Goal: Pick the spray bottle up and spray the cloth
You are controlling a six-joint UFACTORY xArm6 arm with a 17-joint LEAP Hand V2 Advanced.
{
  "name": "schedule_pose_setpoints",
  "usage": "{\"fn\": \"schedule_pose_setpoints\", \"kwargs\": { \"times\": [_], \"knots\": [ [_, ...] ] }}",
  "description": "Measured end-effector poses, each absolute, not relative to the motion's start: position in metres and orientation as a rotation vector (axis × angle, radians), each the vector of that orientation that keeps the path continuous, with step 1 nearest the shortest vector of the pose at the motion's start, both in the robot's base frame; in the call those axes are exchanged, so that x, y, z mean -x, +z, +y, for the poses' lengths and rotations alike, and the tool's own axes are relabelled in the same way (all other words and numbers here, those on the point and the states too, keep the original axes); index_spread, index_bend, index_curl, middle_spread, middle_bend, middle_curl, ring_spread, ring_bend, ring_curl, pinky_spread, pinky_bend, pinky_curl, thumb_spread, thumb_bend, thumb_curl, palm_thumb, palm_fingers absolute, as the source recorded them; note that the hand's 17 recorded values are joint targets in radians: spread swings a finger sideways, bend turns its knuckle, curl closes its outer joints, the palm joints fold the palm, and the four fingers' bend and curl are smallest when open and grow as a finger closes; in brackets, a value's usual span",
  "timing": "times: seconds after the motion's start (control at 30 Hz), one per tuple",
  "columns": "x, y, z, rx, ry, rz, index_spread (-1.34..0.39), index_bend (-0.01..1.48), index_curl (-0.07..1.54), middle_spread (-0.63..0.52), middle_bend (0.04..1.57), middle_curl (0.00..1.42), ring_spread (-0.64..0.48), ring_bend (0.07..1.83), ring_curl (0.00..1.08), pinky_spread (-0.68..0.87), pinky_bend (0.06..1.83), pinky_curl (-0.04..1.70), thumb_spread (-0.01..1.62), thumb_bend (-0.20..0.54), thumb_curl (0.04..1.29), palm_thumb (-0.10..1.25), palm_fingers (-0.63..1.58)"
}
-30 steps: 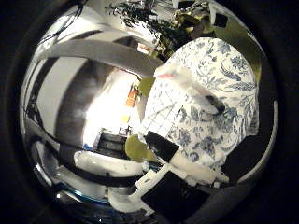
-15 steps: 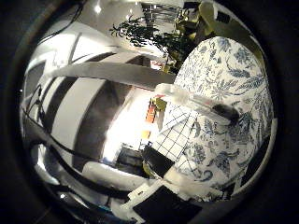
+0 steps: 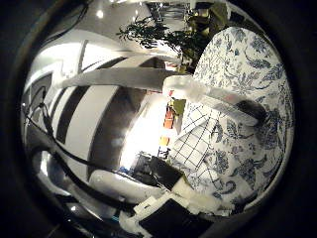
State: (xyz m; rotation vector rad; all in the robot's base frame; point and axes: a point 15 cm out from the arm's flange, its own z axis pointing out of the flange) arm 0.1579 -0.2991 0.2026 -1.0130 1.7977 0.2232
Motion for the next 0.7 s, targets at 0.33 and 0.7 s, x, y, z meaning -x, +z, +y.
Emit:
{"fn": "schedule_pose_setpoints", "kwargs": {
  "times": [0.33,0.7],
  "knots": [
    [-0.193,0.203,-0.288,1.072,0.254,1.746,-0.18,0.14,0.25,0.13,0.34,0.34,0.2,0.48,0.26,0.37,0.57,0.24,0.89,-0.031,0.31,0.46,0.1],
    [-0.24,0.196,-0.281,1.152,0.241,1.738,-0.15,0.16,0.26,0.12,0.35,0.34,0.18,0.5,0.26,0.34,0.58,0.25,0.89,-0.031,0.31,0.47,0.15]
  ]
}}
